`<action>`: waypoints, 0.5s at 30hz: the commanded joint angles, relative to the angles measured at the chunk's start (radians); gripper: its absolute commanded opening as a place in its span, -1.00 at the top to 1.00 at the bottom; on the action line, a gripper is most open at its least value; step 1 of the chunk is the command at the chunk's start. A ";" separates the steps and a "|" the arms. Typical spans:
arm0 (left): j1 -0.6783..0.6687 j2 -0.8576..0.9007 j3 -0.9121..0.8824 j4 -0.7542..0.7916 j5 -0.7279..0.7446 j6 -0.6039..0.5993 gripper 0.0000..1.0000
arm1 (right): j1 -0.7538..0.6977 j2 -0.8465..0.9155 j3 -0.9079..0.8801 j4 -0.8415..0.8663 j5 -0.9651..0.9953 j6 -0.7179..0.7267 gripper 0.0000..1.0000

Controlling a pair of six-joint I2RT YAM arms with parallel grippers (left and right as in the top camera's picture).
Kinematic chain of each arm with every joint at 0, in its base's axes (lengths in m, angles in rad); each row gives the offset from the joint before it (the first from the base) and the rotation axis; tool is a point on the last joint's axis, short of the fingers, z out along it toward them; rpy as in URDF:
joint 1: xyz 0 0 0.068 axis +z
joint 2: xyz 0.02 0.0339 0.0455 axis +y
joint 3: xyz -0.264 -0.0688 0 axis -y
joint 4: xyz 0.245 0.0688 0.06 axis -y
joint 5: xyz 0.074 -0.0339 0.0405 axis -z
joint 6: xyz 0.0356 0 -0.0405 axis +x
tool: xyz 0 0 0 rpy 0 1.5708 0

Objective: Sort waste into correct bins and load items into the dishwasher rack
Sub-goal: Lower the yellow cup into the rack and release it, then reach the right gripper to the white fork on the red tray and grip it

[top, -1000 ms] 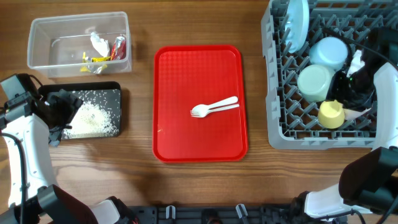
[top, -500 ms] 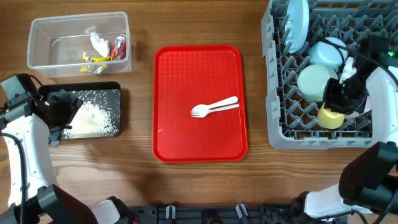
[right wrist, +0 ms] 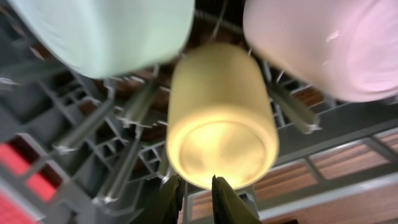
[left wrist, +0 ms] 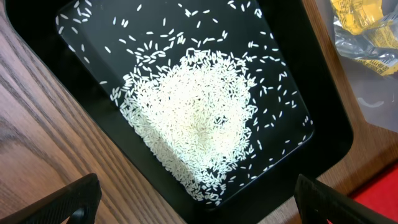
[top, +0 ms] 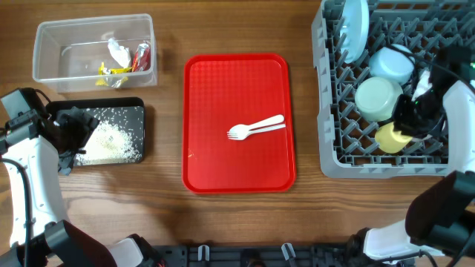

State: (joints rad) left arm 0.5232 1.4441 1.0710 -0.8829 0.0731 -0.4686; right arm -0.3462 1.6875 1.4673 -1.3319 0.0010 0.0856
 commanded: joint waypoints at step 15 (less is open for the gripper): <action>0.002 0.008 0.006 -0.005 -0.002 0.016 -1.00 | 0.539 -0.143 0.195 0.187 -0.228 -0.113 -0.27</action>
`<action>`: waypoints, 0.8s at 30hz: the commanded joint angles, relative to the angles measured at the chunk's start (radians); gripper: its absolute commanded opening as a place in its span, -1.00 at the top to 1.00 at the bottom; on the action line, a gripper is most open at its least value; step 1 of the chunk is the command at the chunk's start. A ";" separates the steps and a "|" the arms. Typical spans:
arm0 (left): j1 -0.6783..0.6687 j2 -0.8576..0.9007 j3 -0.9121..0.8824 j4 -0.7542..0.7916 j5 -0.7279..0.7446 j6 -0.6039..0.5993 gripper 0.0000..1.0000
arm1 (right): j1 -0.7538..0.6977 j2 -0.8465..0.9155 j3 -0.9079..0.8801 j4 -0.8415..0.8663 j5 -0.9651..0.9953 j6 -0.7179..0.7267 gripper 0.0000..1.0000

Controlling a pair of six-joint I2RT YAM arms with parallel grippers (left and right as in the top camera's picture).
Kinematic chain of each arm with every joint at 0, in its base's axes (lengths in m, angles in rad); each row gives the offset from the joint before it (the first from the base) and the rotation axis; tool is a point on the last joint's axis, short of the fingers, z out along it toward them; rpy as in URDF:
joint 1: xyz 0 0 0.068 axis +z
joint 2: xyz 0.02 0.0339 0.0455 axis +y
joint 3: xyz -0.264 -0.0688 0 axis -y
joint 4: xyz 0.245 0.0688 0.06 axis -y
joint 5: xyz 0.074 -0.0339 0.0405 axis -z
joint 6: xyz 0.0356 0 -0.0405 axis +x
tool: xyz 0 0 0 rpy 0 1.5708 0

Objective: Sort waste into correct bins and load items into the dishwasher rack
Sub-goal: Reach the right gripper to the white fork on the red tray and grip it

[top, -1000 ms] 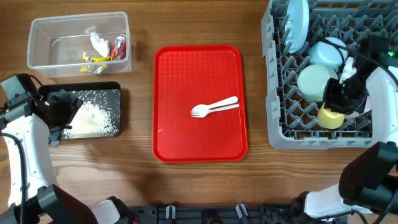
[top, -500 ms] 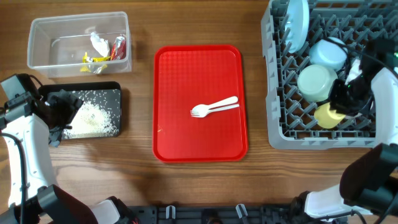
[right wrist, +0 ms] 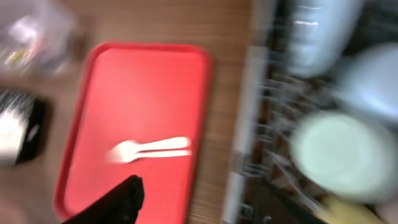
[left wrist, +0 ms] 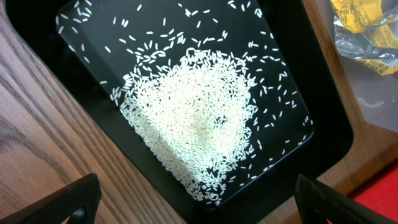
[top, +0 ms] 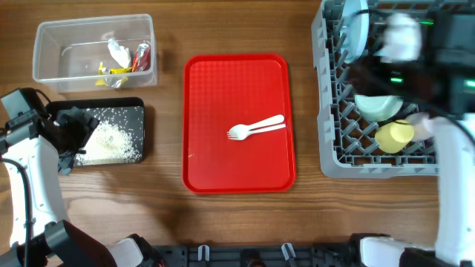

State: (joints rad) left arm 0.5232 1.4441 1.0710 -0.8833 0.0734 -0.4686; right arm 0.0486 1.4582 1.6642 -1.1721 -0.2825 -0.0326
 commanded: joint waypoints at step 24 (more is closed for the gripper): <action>0.002 0.008 0.006 -0.011 -0.003 0.016 -1.00 | 0.505 0.611 -0.044 0.026 0.160 0.058 -0.29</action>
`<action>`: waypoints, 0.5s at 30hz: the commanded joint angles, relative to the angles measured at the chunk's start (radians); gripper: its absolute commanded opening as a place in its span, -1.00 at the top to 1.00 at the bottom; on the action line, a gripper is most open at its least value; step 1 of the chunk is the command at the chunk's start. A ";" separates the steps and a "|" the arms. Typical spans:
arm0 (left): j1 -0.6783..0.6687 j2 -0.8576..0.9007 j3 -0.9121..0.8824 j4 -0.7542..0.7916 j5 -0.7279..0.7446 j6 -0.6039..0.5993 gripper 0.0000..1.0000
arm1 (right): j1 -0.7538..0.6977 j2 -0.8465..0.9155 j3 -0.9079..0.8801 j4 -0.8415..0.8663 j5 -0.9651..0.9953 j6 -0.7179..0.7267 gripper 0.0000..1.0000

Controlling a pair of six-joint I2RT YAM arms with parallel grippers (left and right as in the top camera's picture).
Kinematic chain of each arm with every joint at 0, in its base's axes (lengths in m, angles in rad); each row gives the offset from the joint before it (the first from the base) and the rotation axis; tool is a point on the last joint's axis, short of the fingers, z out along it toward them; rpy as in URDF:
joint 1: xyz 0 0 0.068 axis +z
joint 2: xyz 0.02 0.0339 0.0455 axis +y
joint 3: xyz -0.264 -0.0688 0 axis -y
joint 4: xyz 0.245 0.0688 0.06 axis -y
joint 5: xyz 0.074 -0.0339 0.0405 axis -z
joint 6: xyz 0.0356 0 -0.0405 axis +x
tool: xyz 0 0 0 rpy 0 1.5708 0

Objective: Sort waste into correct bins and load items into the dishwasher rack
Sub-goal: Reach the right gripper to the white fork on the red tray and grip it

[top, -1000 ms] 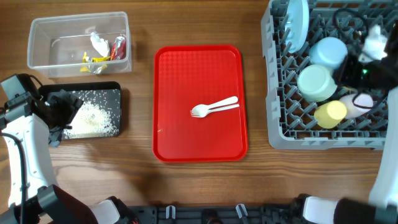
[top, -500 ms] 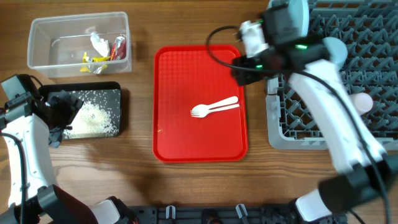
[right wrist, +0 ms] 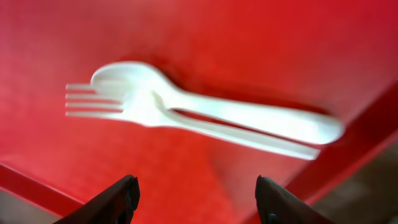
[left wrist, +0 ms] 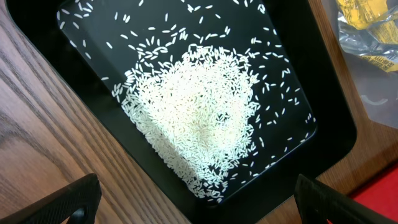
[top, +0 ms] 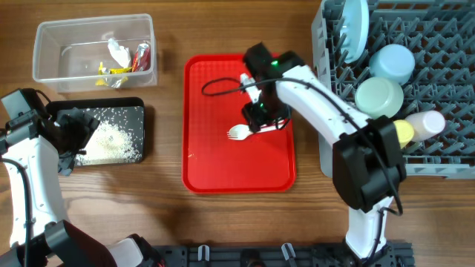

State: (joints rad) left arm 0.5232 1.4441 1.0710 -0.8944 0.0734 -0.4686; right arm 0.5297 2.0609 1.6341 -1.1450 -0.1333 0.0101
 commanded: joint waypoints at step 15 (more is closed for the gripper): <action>0.003 0.008 0.006 -0.001 -0.003 0.016 -1.00 | 0.047 0.010 -0.146 0.191 0.011 -0.164 -0.29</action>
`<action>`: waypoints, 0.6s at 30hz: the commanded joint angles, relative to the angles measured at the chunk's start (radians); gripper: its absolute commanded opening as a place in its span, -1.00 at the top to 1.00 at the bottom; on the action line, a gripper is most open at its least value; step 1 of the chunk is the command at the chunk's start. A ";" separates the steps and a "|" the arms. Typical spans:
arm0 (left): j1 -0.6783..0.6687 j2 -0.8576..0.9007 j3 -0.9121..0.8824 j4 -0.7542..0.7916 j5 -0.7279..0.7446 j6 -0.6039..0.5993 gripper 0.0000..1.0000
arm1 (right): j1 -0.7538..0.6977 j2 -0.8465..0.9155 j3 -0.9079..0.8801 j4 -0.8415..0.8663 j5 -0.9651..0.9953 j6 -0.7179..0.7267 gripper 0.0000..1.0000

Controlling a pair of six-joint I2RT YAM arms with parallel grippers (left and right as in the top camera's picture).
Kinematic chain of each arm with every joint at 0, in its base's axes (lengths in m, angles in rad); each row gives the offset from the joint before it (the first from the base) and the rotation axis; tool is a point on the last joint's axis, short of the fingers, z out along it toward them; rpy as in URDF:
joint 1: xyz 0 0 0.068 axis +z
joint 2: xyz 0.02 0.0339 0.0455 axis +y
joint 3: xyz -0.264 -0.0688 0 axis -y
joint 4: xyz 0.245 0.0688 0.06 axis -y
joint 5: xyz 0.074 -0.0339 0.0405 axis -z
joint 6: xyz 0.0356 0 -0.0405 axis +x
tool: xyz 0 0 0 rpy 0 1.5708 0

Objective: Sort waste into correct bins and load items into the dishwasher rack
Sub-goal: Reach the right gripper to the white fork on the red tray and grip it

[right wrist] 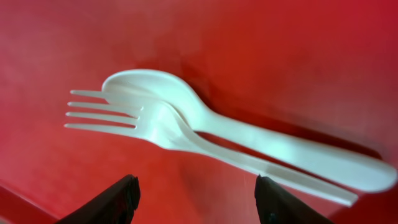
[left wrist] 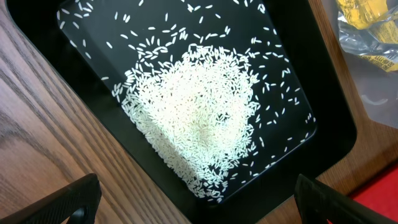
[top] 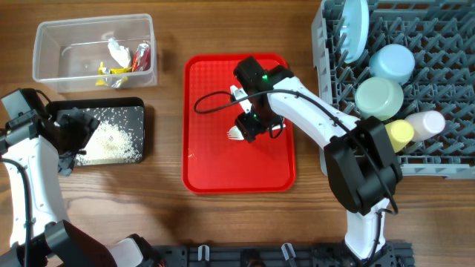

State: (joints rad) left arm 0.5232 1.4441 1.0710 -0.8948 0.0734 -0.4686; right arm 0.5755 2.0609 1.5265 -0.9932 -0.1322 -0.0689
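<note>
A white plastic spoon (right wrist: 205, 121) and fork (right wrist: 155, 127) lie together on the red tray (top: 215, 163). My right gripper (top: 249, 127) hovers open just above them, its fingers (right wrist: 118, 199) wide apart with nothing between. In the overhead view only the fork's tines (top: 234, 135) peek out beside the gripper. The grey dishwasher rack (top: 326, 141) at the right holds a plate, bowls and cups. My left gripper (left wrist: 193, 205) hangs open over the black bin of rice (left wrist: 193, 118), also seen at the left as the black bin (top: 137, 119).
A clear bin (top: 44, 44) with wrappers sits at the back left. A yellow cup (top: 398, 133) and a white cup (top: 424, 122) lie at the rack's front. The right arm (top: 319, 122) stretches across the rack's left edge.
My right gripper has come lower and slightly left over the spoon and fork, which now look larger in its wrist view. The left gripper and the bins are unchanged.
My right gripper was in the rack, close against the yellow cup. Then it was up over the rack, with the yellow cup left lying there. Then it hovered open over the tray's cutlery, and now sits closer above it. The left gripper stayed over the rice bin.
</note>
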 commanded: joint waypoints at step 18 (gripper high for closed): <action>0.002 0.008 0.006 0.000 -0.003 0.016 -1.00 | -0.001 0.010 -0.159 0.139 0.009 -0.137 0.49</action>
State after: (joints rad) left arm 0.5232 1.4441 1.0710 -0.8944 0.0734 -0.4686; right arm 0.5728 2.0598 1.4052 -0.8406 -0.1223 -0.2039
